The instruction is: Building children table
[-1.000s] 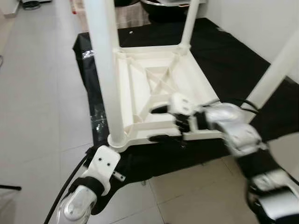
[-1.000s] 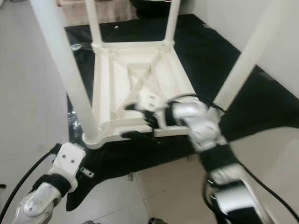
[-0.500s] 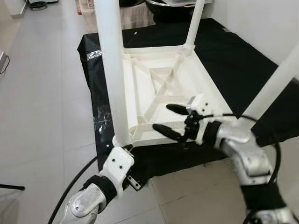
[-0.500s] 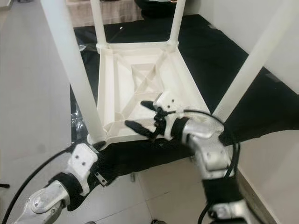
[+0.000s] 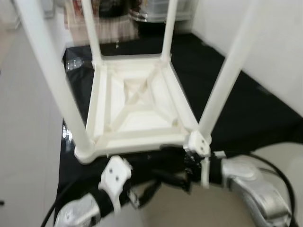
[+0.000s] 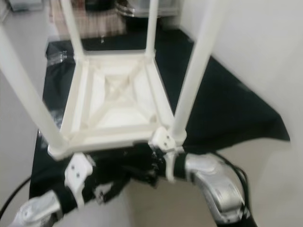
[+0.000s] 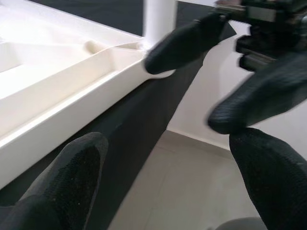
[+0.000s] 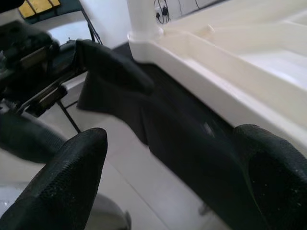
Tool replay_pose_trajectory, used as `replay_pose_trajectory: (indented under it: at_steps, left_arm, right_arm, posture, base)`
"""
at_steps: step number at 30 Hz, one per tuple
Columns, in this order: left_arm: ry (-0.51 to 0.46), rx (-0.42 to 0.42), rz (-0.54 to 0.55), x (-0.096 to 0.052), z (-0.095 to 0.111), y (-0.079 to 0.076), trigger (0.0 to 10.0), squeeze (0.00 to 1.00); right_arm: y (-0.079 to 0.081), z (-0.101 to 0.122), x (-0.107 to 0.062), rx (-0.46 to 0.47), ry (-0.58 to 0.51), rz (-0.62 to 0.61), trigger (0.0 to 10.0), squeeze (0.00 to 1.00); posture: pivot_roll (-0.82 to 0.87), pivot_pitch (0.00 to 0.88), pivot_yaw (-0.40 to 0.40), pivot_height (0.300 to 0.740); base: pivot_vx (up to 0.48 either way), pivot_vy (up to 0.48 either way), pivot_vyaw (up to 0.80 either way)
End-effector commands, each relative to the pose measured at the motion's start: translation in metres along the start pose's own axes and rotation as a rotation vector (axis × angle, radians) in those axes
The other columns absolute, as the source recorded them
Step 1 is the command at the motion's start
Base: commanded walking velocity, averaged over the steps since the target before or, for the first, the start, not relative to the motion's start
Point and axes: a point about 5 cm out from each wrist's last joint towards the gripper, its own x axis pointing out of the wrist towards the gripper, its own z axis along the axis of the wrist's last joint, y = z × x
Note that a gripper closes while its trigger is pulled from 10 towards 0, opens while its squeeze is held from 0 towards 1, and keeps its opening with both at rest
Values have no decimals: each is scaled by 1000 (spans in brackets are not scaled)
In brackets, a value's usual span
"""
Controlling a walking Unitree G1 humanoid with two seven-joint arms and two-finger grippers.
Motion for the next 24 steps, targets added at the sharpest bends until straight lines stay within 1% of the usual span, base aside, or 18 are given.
replay_pose_trajectory:
  at_steps: [1, 2, 3, 4, 6, 7, 9, 10, 11, 13, 14, 17, 19, 21, 22, 24]
  left_arm:
    - [18, 6, 106, 2, -4, 10, 10000, 0]
    - [18, 6, 106, 2, -4, 10, 10000, 0]
    - [24, 14, 152, 2, -5, 15, 10000, 0]
    - [38, 12, 184, 1, -8, 19, 10000, 0]
    - [91, 33, 264, -4, -15, 26, 10000, 0]
    - [91, 33, 264, -4, -15, 26, 10000, 0]
    - [133, -7, 305, -9, -24, 27, 10000, 0]
    - [133, -7, 305, -9, -24, 27, 10000, 0]
    - [149, -23, 312, -11, -28, 25, 10000, 0]
    - [179, -21, 322, -14, -31, 22, 10000, 0]
    - [181, -26, 325, -16, -32, 20, 10000, 0]
    - [181, -26, 327, -17, -32, 19, 10000, 0]
    - [163, -11, 328, -17, -30, 16, 10000, 0]
    - [143, 9, 329, -16, -28, 15, 10000, 0]
    - [143, 9, 329, -16, -28, 15, 10000, 0]
    - [134, 38, 297, -13, -25, 12, 10000, 0]
  right_arm:
    - [-4, -17, -8, -26, 155, -22, 10000, 0]
    - [-4, -17, -8, -26, 155, -22, 10000, 0]
    - [-6, -23, -11, -48, 215, -40, 10000, 0]
    - [-9, -27, -12, -52, 249, -64, 10000, 0]
    - [-15, -25, -2, -43, 231, -132, 10000, 0]
    - [-15, -25, -2, -43, 231, -132, 10000, 0]
    - [-16, -21, 10, -31, 199, -146, 10000, 0]
    - [-16, -21, 10, -31, 199, -146, 10000, 0]
    - [-14, -19, 17, -27, 184, -125, 10000, 0]
    - [-10, -16, 27, -33, 168, -73, 10000, 0]
    - [-10, -15, 33, -40, 162, -56, 10000, 0]
    - [-11, -14, 37, -43, 161, -50, 10000, 0]
    - [-17, -11, 45, -50, 145, -66, 10000, 0]
    - [-23, -7, 50, -47, 124, -96, 10000, 0]
    - [-23, -7, 50, -47, 124, -96, 10000, 0]
    - [-30, -5, 56, -28, 117, -139, 10000, 0]
  posture:
    - [-21, 140, -14, 740]
    - [-21, 140, -14, 740]
    - [-21, 140, -14, 740]
    - [-20, 142, -13, 740]
    - [-18, 145, -10, 740]
    - [-18, 145, -10, 740]
    - [-15, 145, -9, 740]
    - [-15, 145, -9, 740]
    - [-13, 145, -9, 740]
    - [-10, 145, -10, 740]
    - [-3, 146, -11, 740]
    - [4, 145, -16, 740]
    - [8, 146, -21, 740]
    - [8, 146, -22, 740]
    - [8, 146, -22, 740]
    - [8, 149, -24, 740]
  base:
    - [0, 0, 0]
    - [0, 0, 0]
    - [0, 0, 0]
    - [0, 0, 0]
    - [0, 0, 0]
    - [0, 0, 0]
    - [0, 0, 0]
    - [0, 0, 0]
    - [0, 0, 0]
    - [0, 266, 0]
    - [0, 461, 0]
    - [0, 459, 0]
    - [0, 458, 0]
    - [0, 0, 0]
    - [0, 0, 0]
    - [0, 0, 0]
